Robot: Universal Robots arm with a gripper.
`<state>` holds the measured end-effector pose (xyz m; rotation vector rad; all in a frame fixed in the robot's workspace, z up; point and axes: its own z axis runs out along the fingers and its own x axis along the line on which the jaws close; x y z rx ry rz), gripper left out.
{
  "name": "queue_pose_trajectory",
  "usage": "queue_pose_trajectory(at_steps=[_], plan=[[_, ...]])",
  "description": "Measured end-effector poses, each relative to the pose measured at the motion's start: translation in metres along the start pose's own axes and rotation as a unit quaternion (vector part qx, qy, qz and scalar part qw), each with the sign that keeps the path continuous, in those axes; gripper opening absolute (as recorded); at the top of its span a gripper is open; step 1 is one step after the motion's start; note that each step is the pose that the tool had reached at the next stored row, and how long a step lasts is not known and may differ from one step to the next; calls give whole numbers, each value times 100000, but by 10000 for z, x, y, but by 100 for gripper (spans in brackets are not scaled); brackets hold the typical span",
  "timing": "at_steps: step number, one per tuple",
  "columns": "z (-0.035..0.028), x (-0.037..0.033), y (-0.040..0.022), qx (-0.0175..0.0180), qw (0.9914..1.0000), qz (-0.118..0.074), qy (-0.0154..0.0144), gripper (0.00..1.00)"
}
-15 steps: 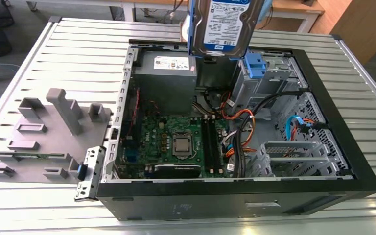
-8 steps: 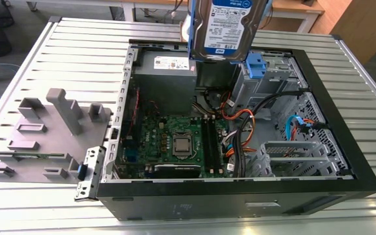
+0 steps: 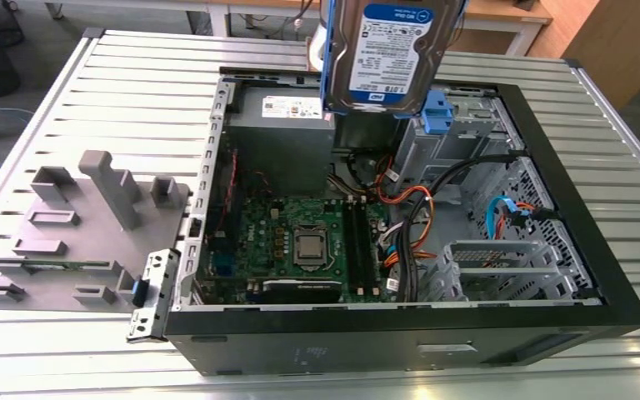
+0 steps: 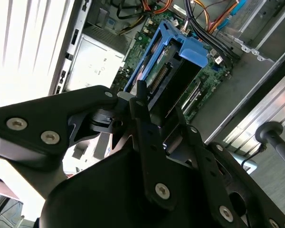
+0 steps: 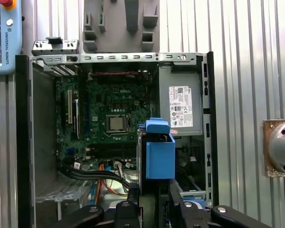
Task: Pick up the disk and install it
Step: 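Pick up the disk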
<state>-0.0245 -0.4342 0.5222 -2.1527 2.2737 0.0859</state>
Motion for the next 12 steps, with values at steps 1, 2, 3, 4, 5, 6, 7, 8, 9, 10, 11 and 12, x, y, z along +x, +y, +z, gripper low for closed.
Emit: queue_pose_trajectory(at_steps=[1,2,3,4,5,6,7,8,9,10,11,12], plan=[[0,10,0,2,100000,-1,-12,35],[0,18,-1,2,100000,-1,-7,35],[-1,28,-1,-1,100000,1,-2,35],[-2,43,-2,2,100000,0,-4,35],[-2,59,-3,3,100000,-1,-6,35],[-3,76,-4,2,100000,-1,-8,35],[-4,94,-5,1,100000,0,0,35],[-5,113,-6,1,100000,0,-3,35],[-6,135,-7,0,100000,1,1,35],[-7,157,-8,2,100000,-1,-3,35],[-8,183,-10,2,100000,0,-7,35],[-8,206,-11,2,100000,0,-9,35]])
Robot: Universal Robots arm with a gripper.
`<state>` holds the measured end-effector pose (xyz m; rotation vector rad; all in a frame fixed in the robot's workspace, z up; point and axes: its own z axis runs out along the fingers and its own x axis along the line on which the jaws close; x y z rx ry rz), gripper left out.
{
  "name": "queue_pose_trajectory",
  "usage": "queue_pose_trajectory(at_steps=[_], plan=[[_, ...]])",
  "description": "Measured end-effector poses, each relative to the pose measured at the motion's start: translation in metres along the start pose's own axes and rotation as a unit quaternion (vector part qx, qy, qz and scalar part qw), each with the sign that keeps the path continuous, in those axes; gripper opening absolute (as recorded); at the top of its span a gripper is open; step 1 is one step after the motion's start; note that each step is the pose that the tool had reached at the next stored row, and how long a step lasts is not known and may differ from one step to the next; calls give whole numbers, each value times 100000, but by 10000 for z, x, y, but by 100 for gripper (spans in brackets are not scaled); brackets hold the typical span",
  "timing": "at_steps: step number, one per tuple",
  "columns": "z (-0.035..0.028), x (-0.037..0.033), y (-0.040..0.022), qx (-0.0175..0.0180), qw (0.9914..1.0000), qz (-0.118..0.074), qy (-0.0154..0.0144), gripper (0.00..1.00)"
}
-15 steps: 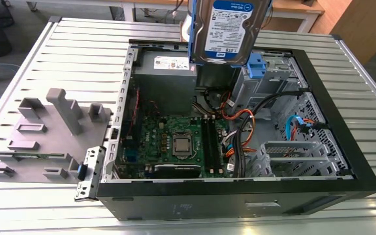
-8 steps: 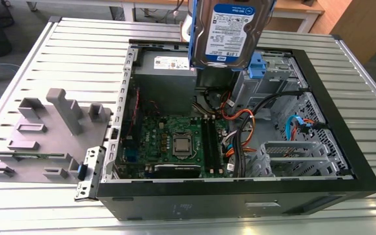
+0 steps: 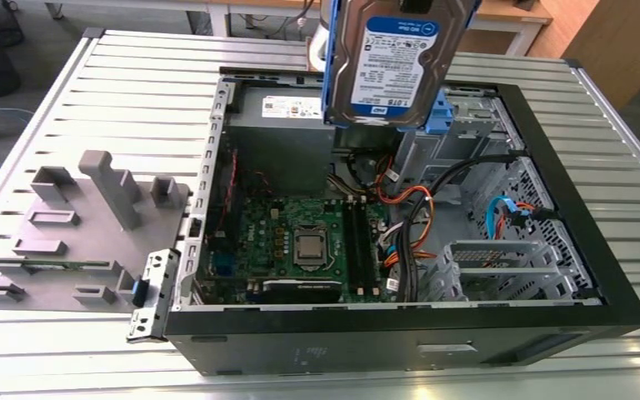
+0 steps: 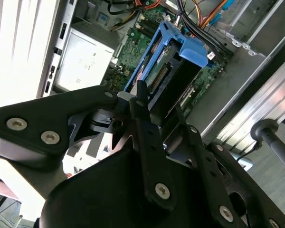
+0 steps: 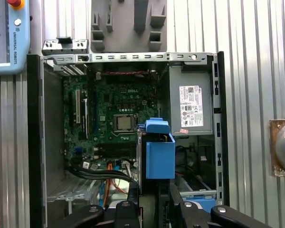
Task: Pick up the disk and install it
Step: 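Pick up the disk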
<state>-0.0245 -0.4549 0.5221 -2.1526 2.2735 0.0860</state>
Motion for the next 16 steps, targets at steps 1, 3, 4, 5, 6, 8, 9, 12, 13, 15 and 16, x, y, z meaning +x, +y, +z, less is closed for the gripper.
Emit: queue_pose_trajectory(at_steps=[1,3,4,5,6,8,9,12,13,15,16], plan=[[-2,23,-1,-1,100000,-2,7,35],[-3,68,-4,-2,100000,3,4,35],[-4,89,-5,-1,100000,0,4,35],[-5,109,-6,0,100000,-2,4,35],[-6,127,-7,-1,100000,-2,2,35],[-8,165,-9,0,100000,1,6,35],[-8,184,-10,0,100000,-2,3,35],[-11,248,-13,0,100000,2,3,35],[-12,269,-14,1,100000,1,5,35],[-14,310,-17,1,100000,0,3,35],[-15,330,-18,0,100000,-2,3,35]])
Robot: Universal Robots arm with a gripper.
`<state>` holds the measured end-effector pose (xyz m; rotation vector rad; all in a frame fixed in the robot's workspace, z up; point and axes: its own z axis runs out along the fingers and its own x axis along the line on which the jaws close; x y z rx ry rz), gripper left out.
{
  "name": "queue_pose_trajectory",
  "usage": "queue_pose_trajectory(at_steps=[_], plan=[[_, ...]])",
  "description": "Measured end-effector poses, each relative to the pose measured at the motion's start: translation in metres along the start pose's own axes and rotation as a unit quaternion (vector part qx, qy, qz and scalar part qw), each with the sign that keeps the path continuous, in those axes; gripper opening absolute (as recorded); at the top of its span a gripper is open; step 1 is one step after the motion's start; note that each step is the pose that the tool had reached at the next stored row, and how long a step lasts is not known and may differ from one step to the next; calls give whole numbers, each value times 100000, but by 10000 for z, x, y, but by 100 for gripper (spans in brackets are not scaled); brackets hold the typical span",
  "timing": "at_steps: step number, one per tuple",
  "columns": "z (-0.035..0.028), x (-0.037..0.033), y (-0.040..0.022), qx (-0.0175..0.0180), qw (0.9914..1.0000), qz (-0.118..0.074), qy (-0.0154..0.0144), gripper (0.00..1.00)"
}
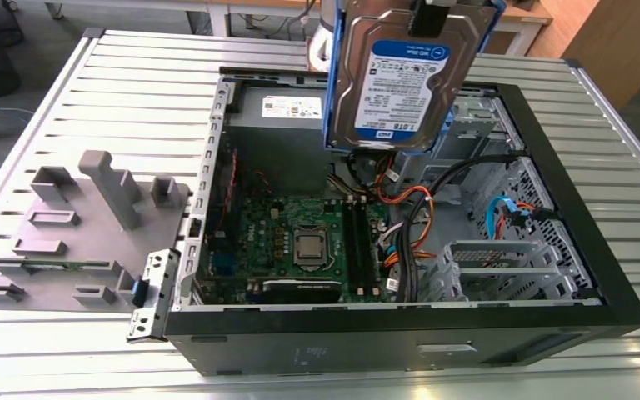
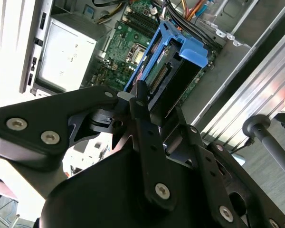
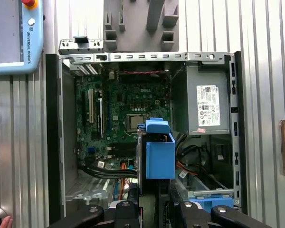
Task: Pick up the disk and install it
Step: 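Pick up the disk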
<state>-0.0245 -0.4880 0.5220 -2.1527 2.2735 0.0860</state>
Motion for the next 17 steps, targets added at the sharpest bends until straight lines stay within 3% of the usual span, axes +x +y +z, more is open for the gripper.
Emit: queue_pose_trajectory(at_steps=[17], plan=[[-15,318,-17,-2,100000,4,3,35]])
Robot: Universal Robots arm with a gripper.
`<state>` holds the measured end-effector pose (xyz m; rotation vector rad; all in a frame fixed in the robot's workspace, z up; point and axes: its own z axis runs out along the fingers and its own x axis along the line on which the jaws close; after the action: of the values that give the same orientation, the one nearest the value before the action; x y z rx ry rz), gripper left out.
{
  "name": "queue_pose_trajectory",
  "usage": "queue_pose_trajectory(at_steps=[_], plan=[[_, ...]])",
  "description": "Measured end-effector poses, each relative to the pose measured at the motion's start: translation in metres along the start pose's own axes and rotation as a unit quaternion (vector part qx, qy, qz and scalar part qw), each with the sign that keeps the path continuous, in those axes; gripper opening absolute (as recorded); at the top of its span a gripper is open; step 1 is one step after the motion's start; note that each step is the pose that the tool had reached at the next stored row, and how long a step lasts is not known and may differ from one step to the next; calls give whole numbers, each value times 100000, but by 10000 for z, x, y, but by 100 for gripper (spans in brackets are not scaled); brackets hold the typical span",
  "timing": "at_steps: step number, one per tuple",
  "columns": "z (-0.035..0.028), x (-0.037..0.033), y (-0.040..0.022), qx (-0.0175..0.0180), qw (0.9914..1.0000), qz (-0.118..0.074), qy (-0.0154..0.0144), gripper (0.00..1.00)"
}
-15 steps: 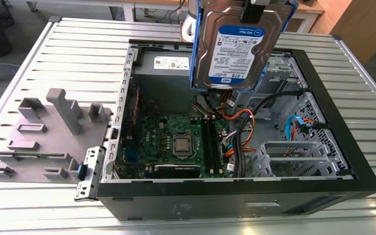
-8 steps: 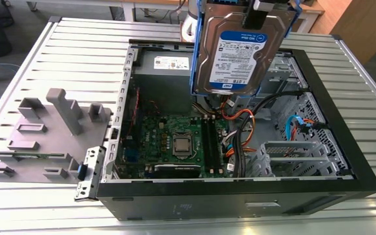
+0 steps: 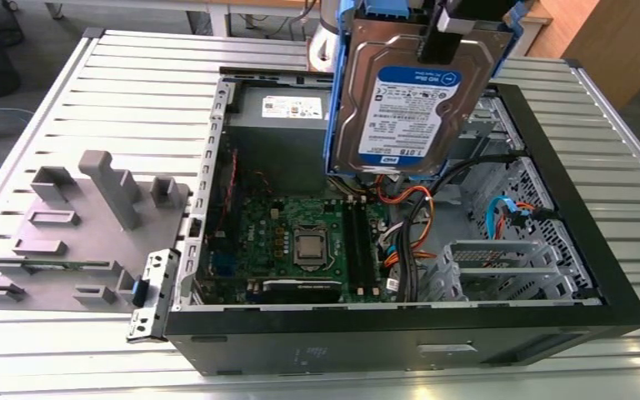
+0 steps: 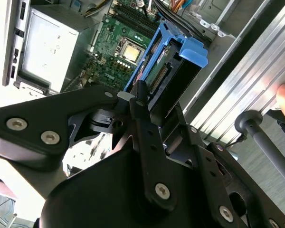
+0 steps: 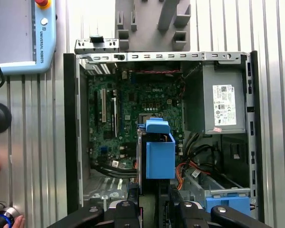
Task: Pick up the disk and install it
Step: 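Pick up the disk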
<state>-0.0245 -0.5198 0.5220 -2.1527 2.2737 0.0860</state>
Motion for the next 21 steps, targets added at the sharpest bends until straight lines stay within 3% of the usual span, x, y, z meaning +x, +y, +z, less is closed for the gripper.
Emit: queue_pose_trajectory(at_steps=[16,21], plan=[[-15,375,-20,1,100000,-3,-3,35],[-19,458,-25,1,100000,0,-4,35]])
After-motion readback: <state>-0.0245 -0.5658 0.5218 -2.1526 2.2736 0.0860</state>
